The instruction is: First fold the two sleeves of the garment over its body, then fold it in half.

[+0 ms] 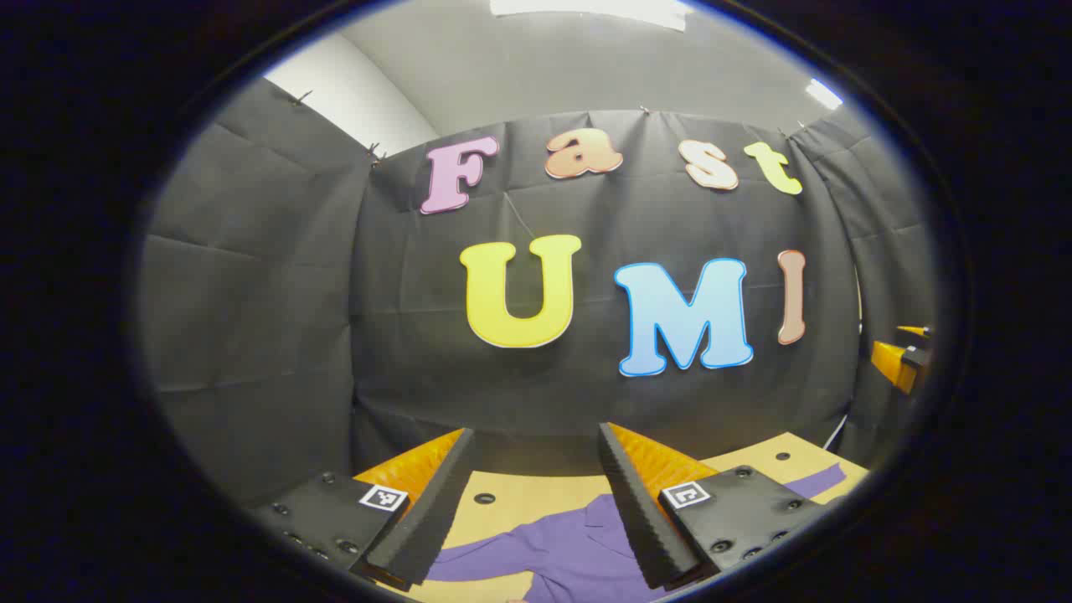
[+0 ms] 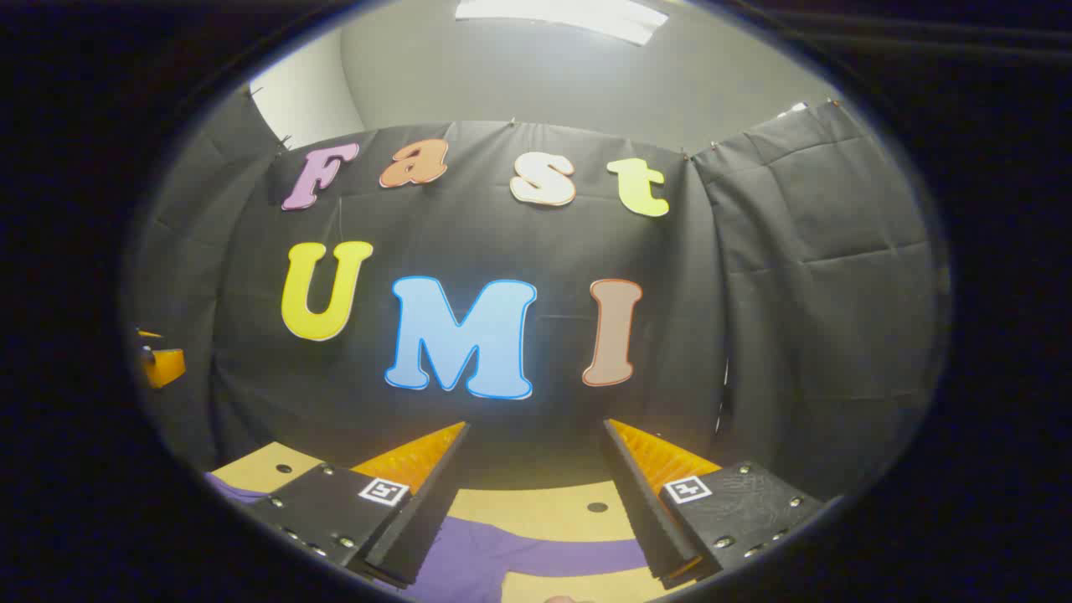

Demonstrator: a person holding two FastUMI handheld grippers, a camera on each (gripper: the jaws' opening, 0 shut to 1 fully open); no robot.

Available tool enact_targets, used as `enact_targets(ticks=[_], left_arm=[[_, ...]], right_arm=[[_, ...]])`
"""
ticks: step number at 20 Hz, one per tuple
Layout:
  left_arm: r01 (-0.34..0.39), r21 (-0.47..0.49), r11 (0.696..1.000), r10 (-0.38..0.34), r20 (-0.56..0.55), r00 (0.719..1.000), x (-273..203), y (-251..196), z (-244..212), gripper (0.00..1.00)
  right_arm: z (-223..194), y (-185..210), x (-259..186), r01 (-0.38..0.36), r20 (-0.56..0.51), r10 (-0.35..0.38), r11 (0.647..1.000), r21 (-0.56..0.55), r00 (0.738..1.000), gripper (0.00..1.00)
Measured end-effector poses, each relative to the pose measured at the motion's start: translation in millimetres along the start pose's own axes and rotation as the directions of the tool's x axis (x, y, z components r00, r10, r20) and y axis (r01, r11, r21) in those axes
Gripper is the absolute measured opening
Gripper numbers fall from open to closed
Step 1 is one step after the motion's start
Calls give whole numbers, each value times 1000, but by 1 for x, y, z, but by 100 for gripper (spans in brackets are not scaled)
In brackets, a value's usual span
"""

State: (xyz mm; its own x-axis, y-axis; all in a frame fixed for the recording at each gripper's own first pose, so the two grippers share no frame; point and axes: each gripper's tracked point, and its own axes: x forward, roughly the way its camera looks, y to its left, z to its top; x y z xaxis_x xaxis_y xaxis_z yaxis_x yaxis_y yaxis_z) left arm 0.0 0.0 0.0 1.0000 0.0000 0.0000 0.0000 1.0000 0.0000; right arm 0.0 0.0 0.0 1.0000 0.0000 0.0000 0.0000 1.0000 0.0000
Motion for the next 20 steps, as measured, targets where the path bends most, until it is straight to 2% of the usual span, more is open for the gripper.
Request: enact_targets(ticks=[13, 20], left_arm=[[34, -3, 999, -34, -5, 999, 10, -27, 1, 93], [40, 5, 999, -40, 0, 999, 8, -34, 4, 93]], right_arm=[[-19, -27, 2, 27, -21, -27, 1000, -2, 999, 95], [-45, -67, 18, 104, -61, -103, 994, 21, 993, 95]])
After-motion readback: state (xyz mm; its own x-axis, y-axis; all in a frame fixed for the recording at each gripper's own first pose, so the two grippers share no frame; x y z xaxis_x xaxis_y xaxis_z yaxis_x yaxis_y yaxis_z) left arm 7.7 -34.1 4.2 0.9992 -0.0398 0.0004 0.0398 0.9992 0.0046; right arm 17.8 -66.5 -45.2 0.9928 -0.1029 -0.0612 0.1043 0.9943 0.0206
